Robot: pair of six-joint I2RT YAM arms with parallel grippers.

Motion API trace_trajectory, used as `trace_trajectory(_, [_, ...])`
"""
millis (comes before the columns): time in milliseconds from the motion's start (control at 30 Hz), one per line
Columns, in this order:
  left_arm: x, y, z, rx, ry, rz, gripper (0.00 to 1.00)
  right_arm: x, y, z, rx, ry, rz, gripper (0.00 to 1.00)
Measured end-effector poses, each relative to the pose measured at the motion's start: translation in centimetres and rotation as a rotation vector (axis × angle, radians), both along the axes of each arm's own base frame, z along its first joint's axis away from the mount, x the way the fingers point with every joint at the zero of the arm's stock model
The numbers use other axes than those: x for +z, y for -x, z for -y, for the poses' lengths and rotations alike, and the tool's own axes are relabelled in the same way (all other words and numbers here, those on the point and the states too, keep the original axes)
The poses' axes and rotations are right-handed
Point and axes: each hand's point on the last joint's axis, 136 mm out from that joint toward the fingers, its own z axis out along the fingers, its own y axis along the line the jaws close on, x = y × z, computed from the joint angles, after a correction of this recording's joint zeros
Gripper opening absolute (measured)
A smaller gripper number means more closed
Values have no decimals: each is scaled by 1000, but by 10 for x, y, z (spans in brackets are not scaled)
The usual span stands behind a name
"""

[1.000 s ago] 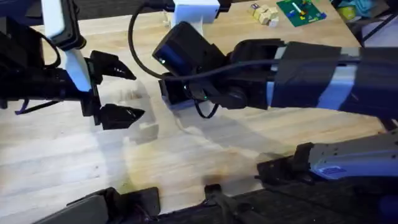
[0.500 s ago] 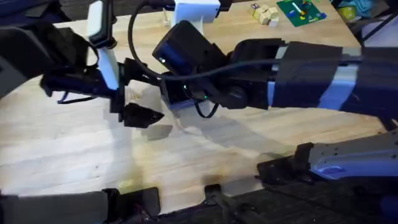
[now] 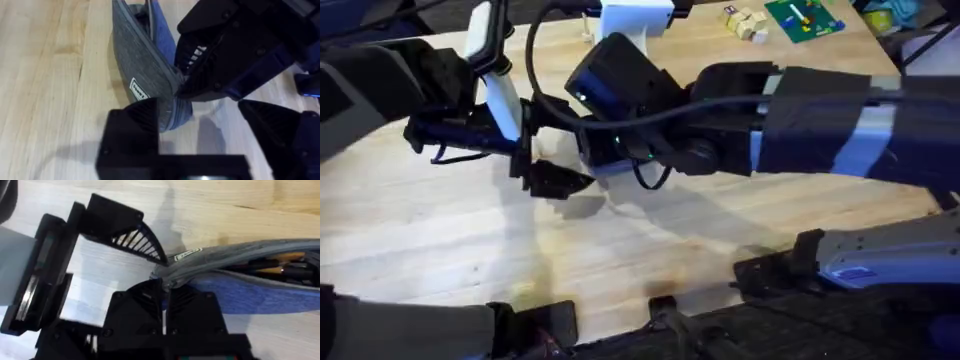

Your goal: Unzip the bag, pick up the pens from the table one at a time and place them inside, then zip the bag closed.

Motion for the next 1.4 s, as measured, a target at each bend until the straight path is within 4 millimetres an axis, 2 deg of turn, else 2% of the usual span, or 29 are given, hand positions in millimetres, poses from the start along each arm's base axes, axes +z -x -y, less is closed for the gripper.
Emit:
trace_trajectory(100, [0,-3,0,0,4,17,800,0,0,0,1,0,-1,32])
trace_trajectory(300, [0,-6,3,-9,8,45,777,0,0,0,1,0,0,35])
trace_trajectory(367, [0,-5,6,-17,8,49,730,0,0,0,1,0,0,34])
trace_trajectory(433, [-1,-7,8,-27,5,68,566,-1,1,0,2,0,-3,34])
trace_trajectory(533, [-3,-7,9,-37,-11,80,370,-2,2,0,7,2,-11,34])
trace_trajectory(633, [-7,-8,8,-45,-34,95,75,-3,5,-1,18,2,-25,34])
trace_trajectory(1000, [-8,-8,7,-44,-40,92,43,-4,6,-1,21,-2,-32,34])
trace_trajectory(1200, [8,-12,15,-39,43,108,44,16,-3,15,-2,-80,-49,34])
trace_trajectory(1400, [16,-15,19,-40,81,125,44,26,-10,25,-18,-126,-60,34])
